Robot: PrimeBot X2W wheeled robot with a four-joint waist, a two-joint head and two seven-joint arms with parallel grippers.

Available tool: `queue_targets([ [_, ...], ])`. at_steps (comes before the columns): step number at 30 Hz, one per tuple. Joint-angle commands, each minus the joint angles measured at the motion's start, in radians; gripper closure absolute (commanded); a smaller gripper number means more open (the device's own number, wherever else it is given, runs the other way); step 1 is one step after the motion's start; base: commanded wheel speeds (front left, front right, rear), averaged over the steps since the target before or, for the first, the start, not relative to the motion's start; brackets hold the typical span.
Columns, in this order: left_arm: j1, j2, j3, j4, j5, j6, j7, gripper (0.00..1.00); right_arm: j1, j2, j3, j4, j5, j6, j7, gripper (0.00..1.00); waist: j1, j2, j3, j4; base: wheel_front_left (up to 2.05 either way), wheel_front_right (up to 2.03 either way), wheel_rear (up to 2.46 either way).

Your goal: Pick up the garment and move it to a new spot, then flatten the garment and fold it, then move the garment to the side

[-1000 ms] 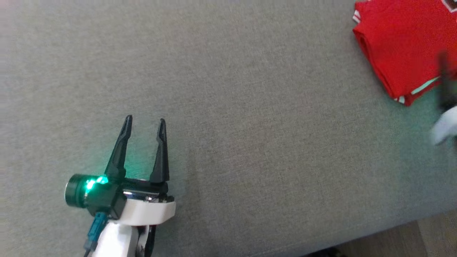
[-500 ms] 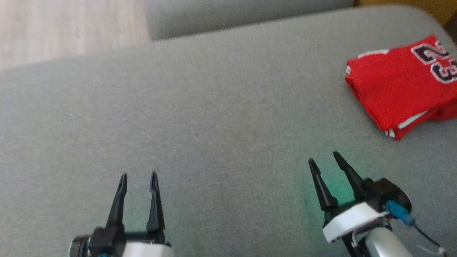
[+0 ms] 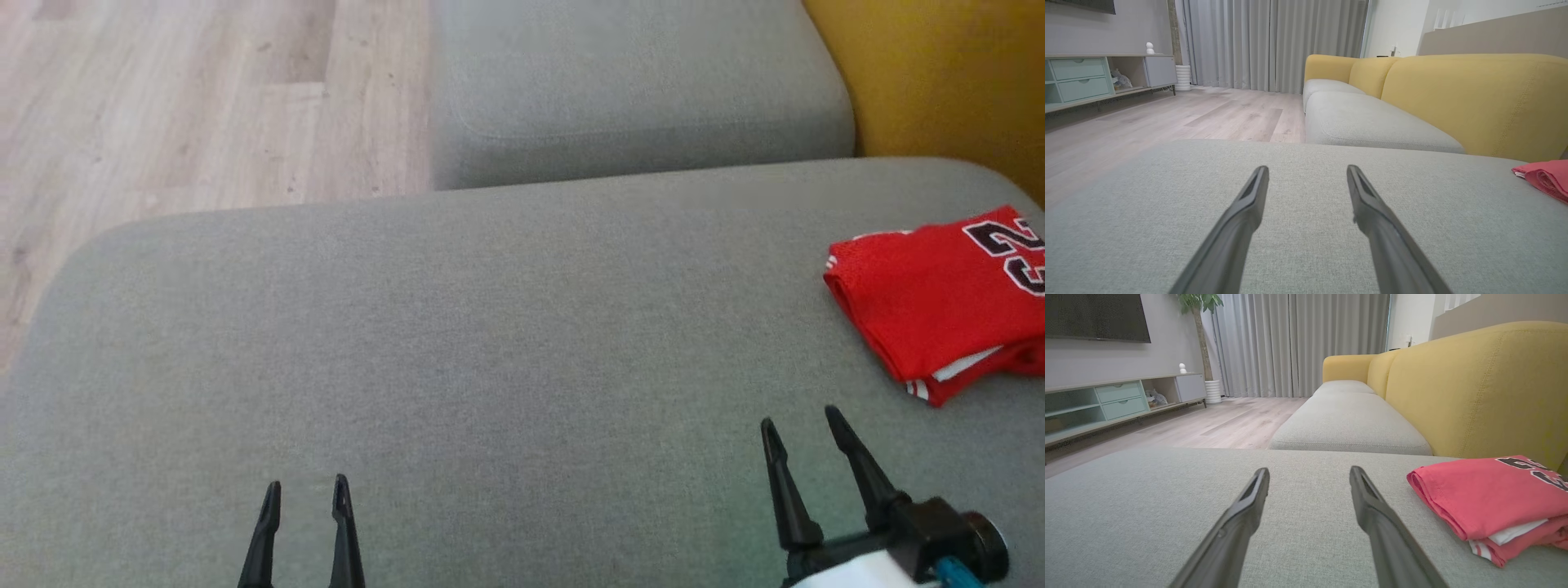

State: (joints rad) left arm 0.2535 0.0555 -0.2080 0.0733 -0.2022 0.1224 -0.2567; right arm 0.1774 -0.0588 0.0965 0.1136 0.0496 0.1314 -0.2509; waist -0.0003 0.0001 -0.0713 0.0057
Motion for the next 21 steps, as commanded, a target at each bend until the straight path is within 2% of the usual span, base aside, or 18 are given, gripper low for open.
queue_targets([
  [1, -0.035, -0.005, 0.036, -0.035, 0.006, -0.001, -0.005, 0.0, -0.03, 0.002, 0.021, -0.038, -0.009, -0.001, -0.011, 0.0, 0.0003, -0.0001, -0.012, 0.011, 0.0, 0.0, 0.0],
  [8, -0.02, -0.005, 0.039, -0.035, 0.026, -0.022, -0.005, 0.0, 0.003, 0.008, 0.017, -0.057, -0.018, -0.001, -0.011, 0.0, 0.0003, -0.0001, -0.028, 0.008, 0.0, 0.0, 0.0],
  [21, -0.017, -0.005, 0.04, -0.022, 0.042, -0.032, -0.005, 0.0, 0.012, 0.008, 0.028, -0.064, -0.004, -0.001, -0.011, 0.0, 0.0003, -0.0001, -0.029, 0.007, 0.0, 0.0, 0.0],
])
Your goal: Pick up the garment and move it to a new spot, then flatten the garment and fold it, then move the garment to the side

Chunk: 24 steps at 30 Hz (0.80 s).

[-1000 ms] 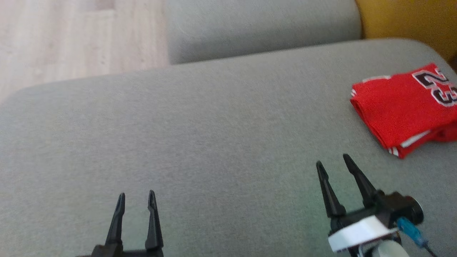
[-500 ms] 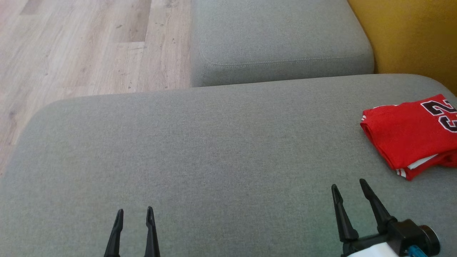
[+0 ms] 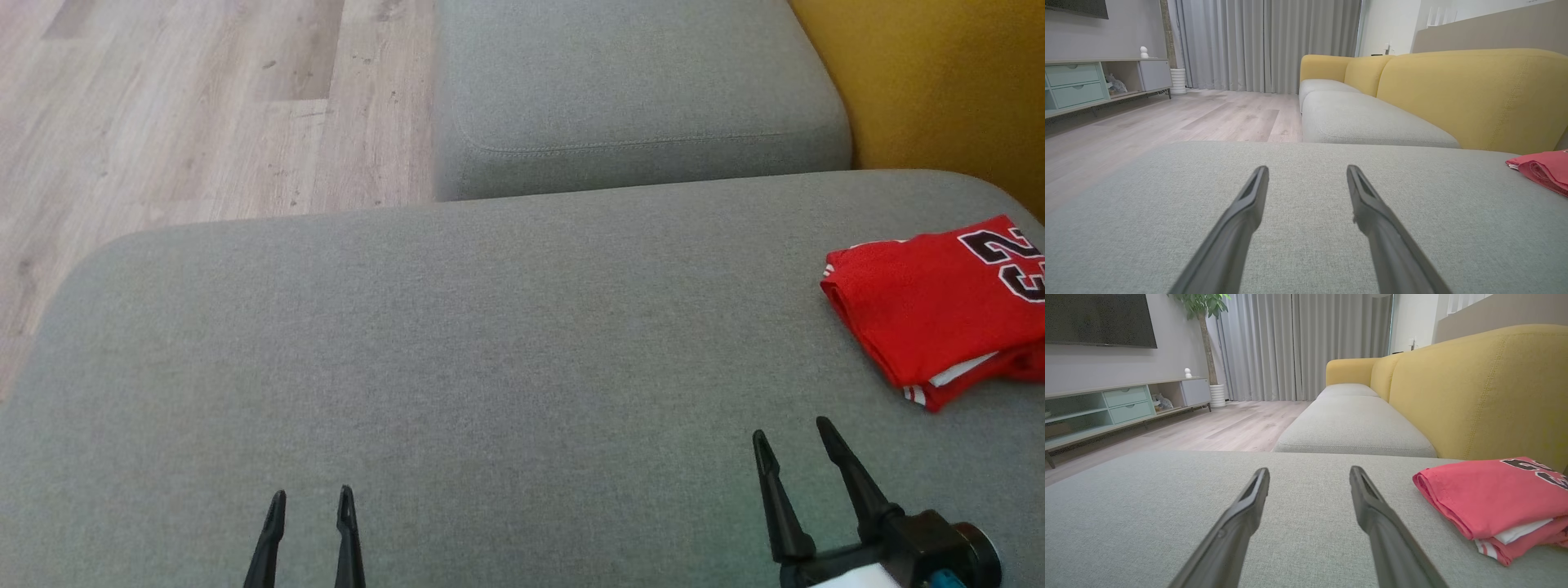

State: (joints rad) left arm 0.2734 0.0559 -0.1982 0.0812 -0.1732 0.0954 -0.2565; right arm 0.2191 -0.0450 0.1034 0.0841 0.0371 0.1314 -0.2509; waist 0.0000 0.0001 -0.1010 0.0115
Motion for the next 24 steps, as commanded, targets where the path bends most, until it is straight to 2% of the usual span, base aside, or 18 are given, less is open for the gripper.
queue_targets([
  [1, -0.037, -0.006, 0.03, -0.03, 0.013, -0.005, -0.005, 0.0, -0.029, -0.005, 0.021, -0.034, 0.009, -0.001, -0.011, 0.0, 0.0, -0.0001, 0.001, 0.002, 0.0, 0.0, 0.0],
  [10, -0.037, -0.006, 0.033, -0.032, 0.021, 0.005, -0.005, 0.0, -0.026, -0.005, -0.001, -0.03, 0.041, -0.001, -0.011, 0.0, 0.0, -0.0001, 0.002, 0.005, 0.0, 0.0, 0.0],
  [11, 0.0, 0.0, 0.001, 0.003, 0.014, 0.001, 0.0, 1.0, 0.0, 0.0, -0.019, 0.004, 0.036, 0.0, 0.0, 1.0, 0.0, -0.0001, 0.002, 0.005, 0.0, 0.0, 0.0],
  [14, 0.003, -0.001, -0.001, 0.039, 0.007, 0.0, 0.0, 1.0, 0.004, 0.0, -0.016, 0.041, 0.044, 0.0, 0.002, 1.0, 0.0, -0.0001, 0.003, 0.005, 0.0, 0.0, 0.0],
  [24, -0.022, 0.006, 0.014, 0.043, -0.108, -0.014, 0.02, 1.0, -0.019, -0.008, -0.021, 0.048, 0.165, 0.0, 0.021, 1.0, 0.0, -0.0001, 0.01, 0.004, 0.0, 0.0, 0.0],
])
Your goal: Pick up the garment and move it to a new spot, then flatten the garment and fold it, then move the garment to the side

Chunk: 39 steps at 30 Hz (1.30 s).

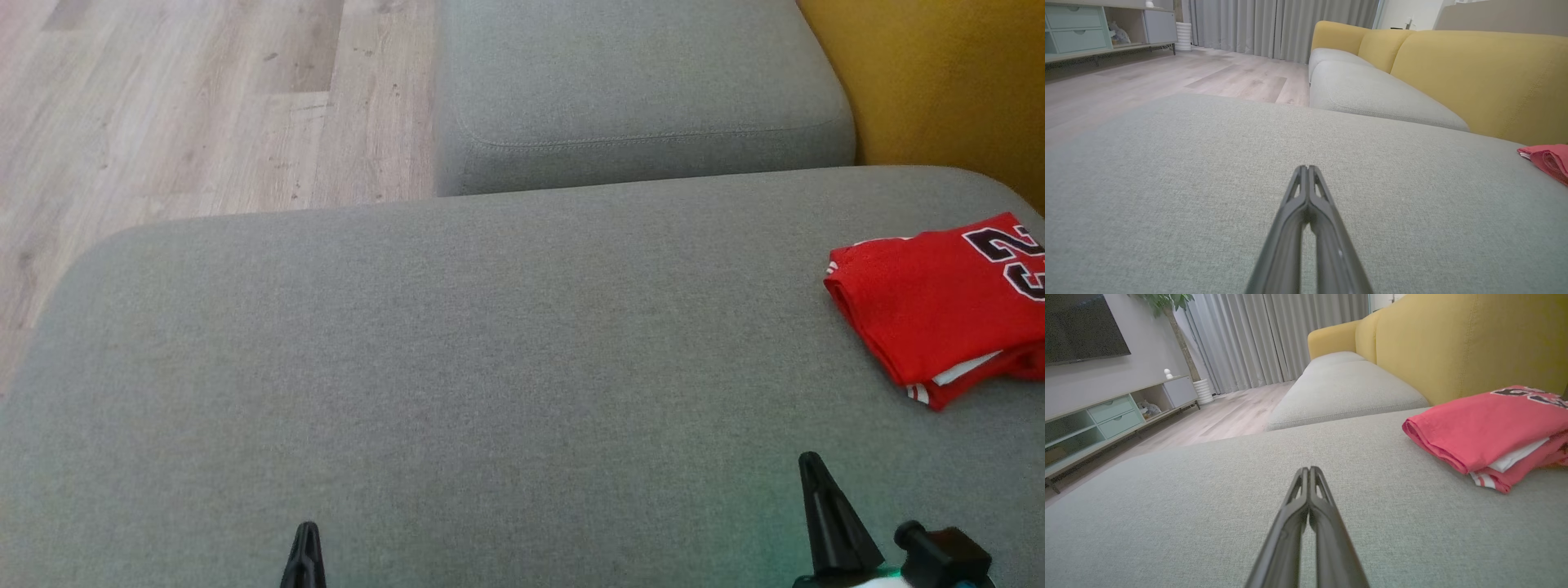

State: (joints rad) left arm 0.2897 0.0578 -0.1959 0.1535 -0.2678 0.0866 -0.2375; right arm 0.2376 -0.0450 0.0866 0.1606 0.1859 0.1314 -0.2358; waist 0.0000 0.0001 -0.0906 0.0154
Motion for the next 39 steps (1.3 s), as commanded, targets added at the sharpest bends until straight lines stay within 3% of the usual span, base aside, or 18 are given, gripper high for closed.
queue_targets([
  [1, -0.042, 0.005, 0.013, -0.027, -0.026, -0.007, 0.003, 1.0, -0.041, -0.009, -0.005, -0.027, 0.03, 0.0, 0.008, 1.0, 0.0, -0.0001, 0.001, 0.0, 0.0, 0.0, 0.0],
  [39, -0.161, 0.022, 0.082, 0.016, -0.488, -0.079, 0.095, 1.0, -0.141, -0.028, -0.042, 0.01, 0.517, 0.0, 0.098, 1.0, 0.0, -0.0001, 0.032, -0.005, 0.0, 0.0, 0.0],
])
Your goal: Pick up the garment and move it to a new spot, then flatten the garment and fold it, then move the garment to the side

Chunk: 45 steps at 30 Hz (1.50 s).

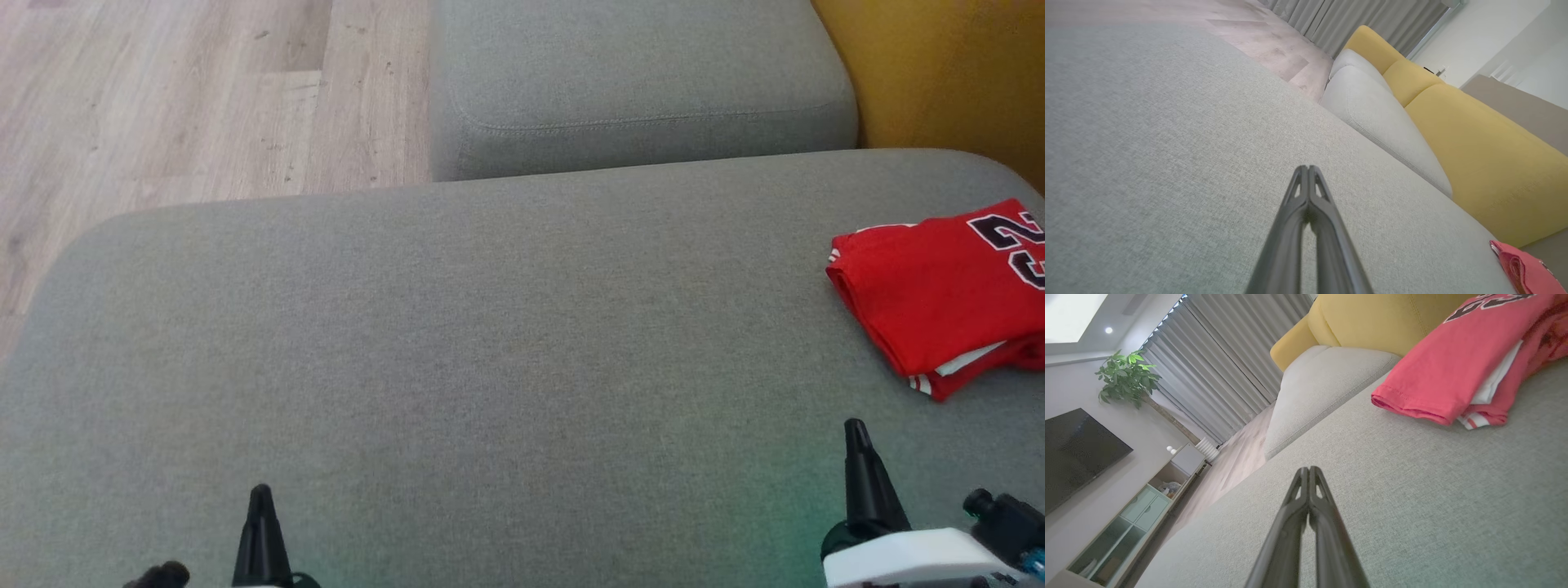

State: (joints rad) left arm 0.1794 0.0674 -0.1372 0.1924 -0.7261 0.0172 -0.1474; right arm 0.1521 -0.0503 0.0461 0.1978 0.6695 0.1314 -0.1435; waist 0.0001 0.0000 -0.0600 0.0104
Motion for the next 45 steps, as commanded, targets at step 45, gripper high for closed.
queue_targets([
  [45, -0.188, 0.016, 0.128, 0.02, -0.557, -0.091, 0.133, 1.0, -0.174, -0.029, -0.067, 0.015, 0.591, -0.001, 0.131, 1.0, -0.0001, 0.0, 0.038, -0.006, 0.0, 0.0, 0.0],
])
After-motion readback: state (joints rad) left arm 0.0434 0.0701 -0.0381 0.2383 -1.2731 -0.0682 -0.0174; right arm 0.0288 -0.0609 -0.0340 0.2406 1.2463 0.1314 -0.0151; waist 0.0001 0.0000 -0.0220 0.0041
